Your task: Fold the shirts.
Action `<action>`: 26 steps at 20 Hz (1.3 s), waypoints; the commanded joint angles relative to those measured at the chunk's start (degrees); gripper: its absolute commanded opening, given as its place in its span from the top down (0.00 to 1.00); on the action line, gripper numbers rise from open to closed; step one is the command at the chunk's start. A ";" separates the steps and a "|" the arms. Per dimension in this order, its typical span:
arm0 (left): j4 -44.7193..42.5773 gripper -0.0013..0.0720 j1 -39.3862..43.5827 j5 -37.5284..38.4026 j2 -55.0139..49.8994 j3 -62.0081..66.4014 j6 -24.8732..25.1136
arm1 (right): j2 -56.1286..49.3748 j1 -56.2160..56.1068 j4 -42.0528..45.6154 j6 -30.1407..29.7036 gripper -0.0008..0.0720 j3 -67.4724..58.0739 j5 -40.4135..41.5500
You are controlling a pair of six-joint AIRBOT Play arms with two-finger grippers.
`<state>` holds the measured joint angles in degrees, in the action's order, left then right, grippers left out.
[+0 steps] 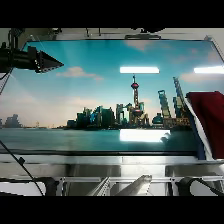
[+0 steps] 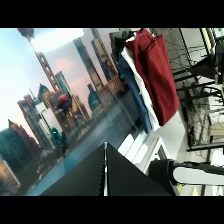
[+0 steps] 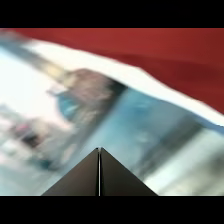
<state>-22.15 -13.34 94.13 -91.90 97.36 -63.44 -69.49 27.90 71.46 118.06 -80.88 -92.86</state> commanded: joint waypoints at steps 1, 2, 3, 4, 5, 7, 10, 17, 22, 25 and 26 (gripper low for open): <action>-0.83 0.98 0.04 0.11 5.05 -4.66 -0.85 | 2.14 -8.17 -5.42 -6.10 0.96 1.86 7.30; -0.81 0.98 0.04 -0.39 8.24 -9.20 -0.42 | 4.13 -13.64 -3.91 -6.78 0.96 4.72 11.15; -0.83 0.98 0.07 -0.39 11.69 -14.43 0.57 | 6.32 -19.39 -3.52 -7.78 0.97 8.37 14.84; -0.85 0.98 0.37 -0.39 15.91 -21.00 1.42 | 8.94 -26.12 -3.50 -8.20 0.96 13.14 18.08; -0.85 0.98 0.70 -1.20 20.06 -27.69 2.29 | 11.58 -32.65 -3.54 -8.17 0.96 18.23 21.18; -1.77 0.98 2.03 -5.81 29.66 -42.64 3.39 | 17.11 -46.75 -3.56 -8.13 0.96 29.44 27.21; -5.38 0.95 5.64 -12.35 42.03 -61.79 3.37 | 22.21 -63.08 -3.56 -7.06 0.96 41.62 32.61; -5.27 0.96 7.67 -14.69 51.15 -70.90 2.40 | 21.62 -65.02 -4.26 -7.08 0.96 42.82 41.53; -5.22 0.96 7.65 -16.35 53.40 -70.90 2.36 | 21.62 -65.16 -4.85 -7.08 0.96 42.82 41.42; -5.22 0.96 7.67 -16.72 55.08 -70.90 2.36 | 21.62 -65.16 -4.85 -7.08 0.96 42.82 41.42; -5.22 0.96 7.67 -16.79 55.52 -70.90 2.36 | 21.62 -65.16 -4.85 -7.08 0.96 42.82 41.42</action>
<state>-27.29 -5.72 77.93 -37.82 26.59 -60.99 -47.92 -37.15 66.72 110.96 -38.11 -51.83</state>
